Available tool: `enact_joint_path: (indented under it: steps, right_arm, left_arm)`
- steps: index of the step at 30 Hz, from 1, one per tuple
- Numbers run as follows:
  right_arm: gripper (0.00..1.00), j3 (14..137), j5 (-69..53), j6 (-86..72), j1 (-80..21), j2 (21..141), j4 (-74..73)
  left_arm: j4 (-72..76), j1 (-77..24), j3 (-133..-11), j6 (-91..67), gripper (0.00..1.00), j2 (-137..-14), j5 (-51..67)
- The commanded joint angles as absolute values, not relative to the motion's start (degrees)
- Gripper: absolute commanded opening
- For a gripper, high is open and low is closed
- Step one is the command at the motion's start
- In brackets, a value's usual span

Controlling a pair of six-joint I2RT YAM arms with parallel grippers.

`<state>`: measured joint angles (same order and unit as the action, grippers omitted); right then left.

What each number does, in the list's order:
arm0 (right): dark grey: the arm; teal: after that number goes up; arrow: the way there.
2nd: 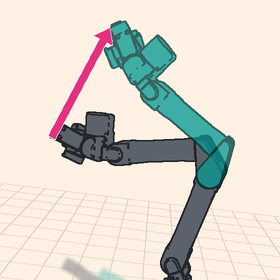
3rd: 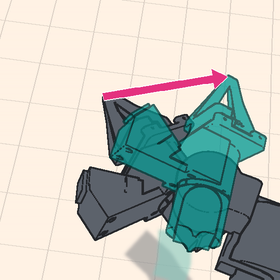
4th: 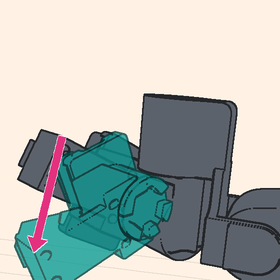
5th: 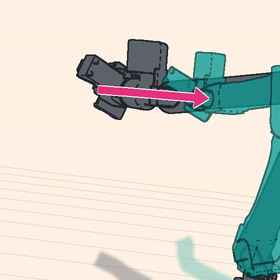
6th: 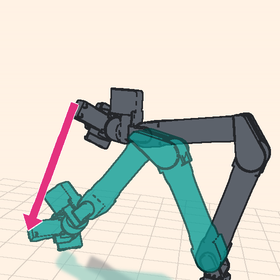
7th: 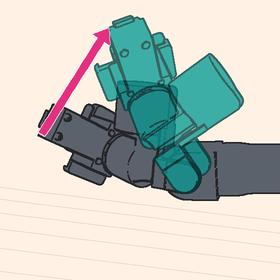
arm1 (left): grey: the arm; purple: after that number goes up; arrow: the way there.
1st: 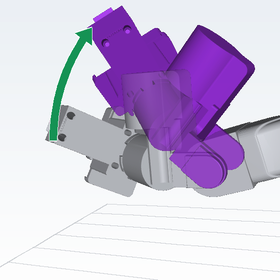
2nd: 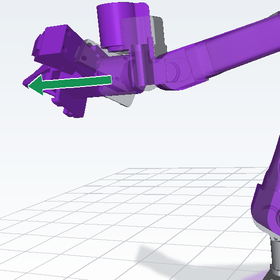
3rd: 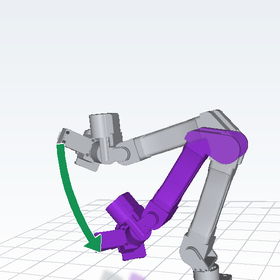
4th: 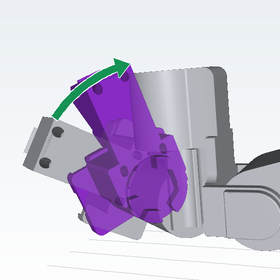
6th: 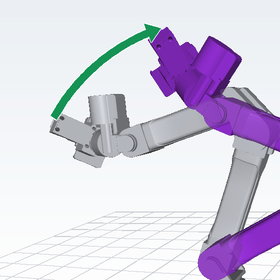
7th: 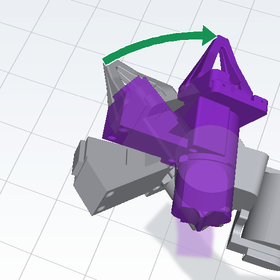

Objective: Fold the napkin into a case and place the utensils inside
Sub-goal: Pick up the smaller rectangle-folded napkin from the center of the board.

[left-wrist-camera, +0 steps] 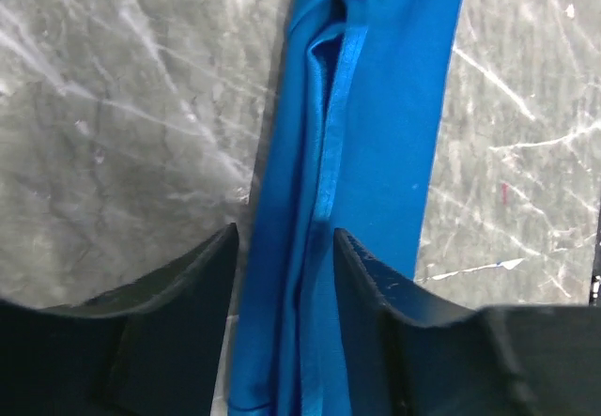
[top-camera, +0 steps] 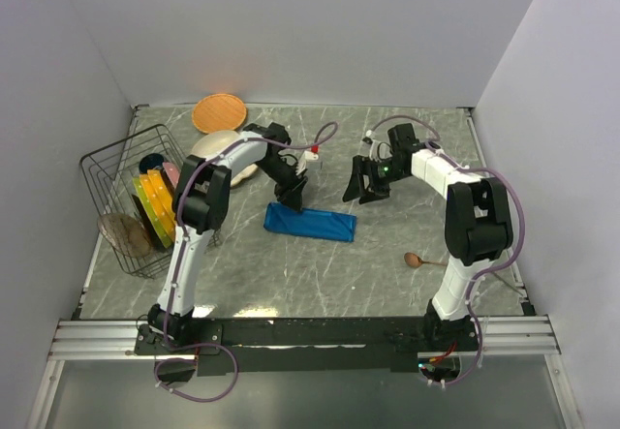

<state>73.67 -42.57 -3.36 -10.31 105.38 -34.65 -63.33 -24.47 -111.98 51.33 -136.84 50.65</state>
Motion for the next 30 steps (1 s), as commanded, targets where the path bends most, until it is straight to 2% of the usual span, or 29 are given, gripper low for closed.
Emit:
enact_joint_path:
  steps: [1,3,7,10,11,17,30]
  right_arm:
    - [0.77,78.39,-42.36,-0.88,-10.11,106.78,-36.30]
    - [0.77,80.32,-42.98,-0.53,-10.02,108.45,-37.17]
    - [0.76,84.11,-43.94,2.37,-10.11,111.79,-38.93]
    - [0.76,86.30,-44.30,3.07,-10.37,114.25,-39.55]
    - [0.75,87.44,-44.56,3.60,-10.63,115.56,-39.72]
    - [0.74,90.61,-46.23,5.27,-13.18,119.00,-39.82]
    - [0.73,94.48,-55.10,9.75,-18.45,123.48,-41.40]
  left_arm:
    - [-67.83,-25.40,-114.43,55.54,0.47,-137.81,48.52]
    - [-69.16,-25.93,-113.03,58.34,0.43,-137.55,48.25]
    - [-69.26,-26.54,-111.01,59.24,0.42,-136.76,47.20]
    - [-68.99,-26.81,-111.27,59.24,0.28,-136.76,46.50]
    - [-68.91,-26.81,-111.44,59.50,0.20,-136.58,46.49]
    - [-63.73,-26.89,-108.20,60.29,0.03,-131.49,48.34]
    - [-59.41,-28.04,-102.57,65.91,0.01,-124.45,48.51]
